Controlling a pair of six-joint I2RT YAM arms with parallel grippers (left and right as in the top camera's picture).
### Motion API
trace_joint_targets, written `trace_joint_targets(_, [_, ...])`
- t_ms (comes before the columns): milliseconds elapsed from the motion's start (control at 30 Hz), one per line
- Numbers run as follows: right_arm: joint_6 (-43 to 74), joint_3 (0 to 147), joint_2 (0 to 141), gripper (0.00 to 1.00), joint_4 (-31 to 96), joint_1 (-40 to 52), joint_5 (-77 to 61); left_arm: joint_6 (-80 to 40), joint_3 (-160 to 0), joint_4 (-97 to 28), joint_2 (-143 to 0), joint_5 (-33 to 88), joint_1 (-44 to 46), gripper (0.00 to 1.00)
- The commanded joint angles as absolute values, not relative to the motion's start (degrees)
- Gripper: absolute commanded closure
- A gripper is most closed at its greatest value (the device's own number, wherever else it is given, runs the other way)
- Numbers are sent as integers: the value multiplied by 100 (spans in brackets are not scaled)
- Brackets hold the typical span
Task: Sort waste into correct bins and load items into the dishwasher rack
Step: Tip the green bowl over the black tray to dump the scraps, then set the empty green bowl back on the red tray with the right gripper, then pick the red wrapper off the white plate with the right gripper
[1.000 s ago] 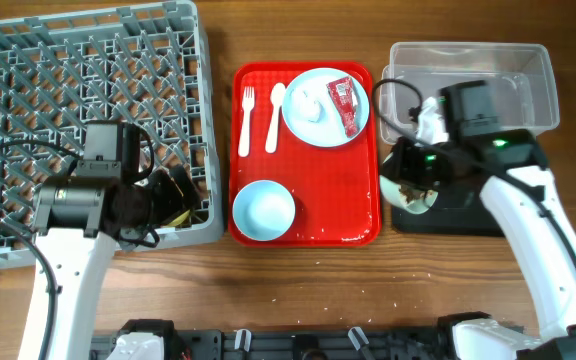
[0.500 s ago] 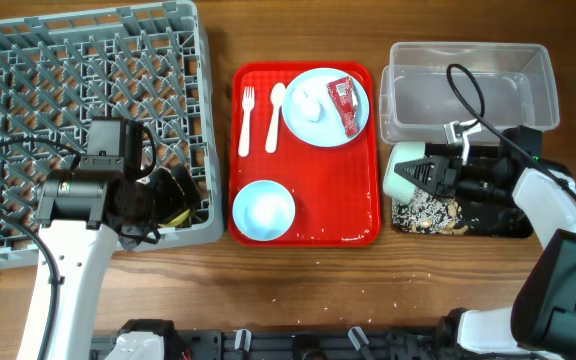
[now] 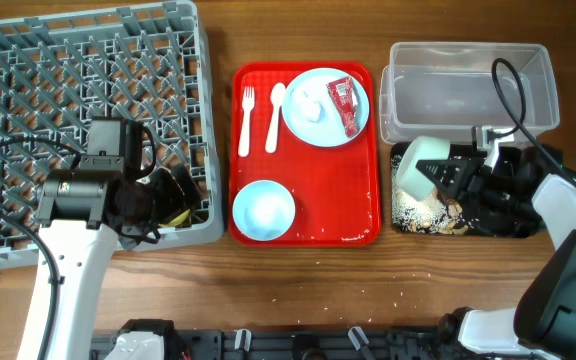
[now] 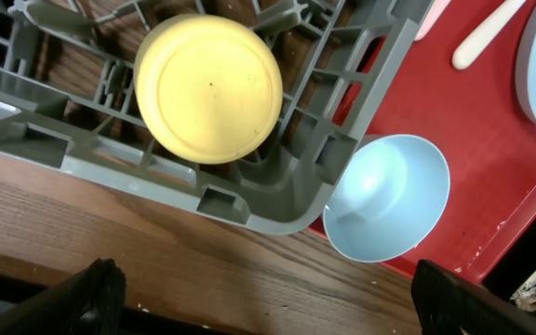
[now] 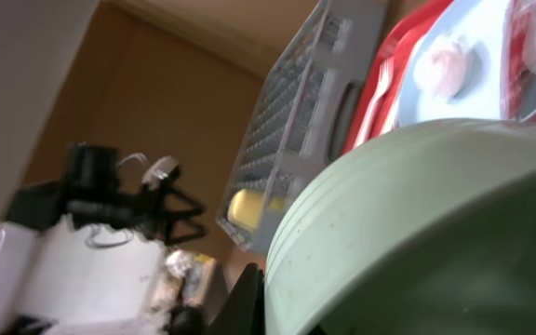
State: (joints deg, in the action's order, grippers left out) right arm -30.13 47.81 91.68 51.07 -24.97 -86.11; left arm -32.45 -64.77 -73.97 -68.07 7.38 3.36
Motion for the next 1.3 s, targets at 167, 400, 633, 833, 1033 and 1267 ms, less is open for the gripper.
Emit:
trace_joint_targets(167, [-770, 4849, 8084, 95, 5015, -2104, -7116, -3177, -6486, -7400, -6825, 786, 303, 0])
trace_joint_targets(400, [3253, 4928, 5988, 96, 3979, 2517, -864, -3177, -6486, -7400, -6825, 786, 303, 0])
trace_joint_targets(633, [2849, 5483, 8895, 95, 3356, 3850, 14, -3177, -6486, -7400, -6825, 786, 303, 0])
trace_joint_targets(833, [2314, 6711, 8912, 23, 3938, 3798, -539, -3177, -6486, -7400, -6825, 786, 303, 0])
trace_joint_targets(1033, [1981, 8613, 9421, 29, 4882, 2720, -613, -3177, -6486, -7400, -6825, 786, 303, 0])
trace_joint_targets(1267, [1356, 11351, 12529, 28, 5852, 2626, -607, -3177, -6486, -7400, -6825, 786, 303, 0])
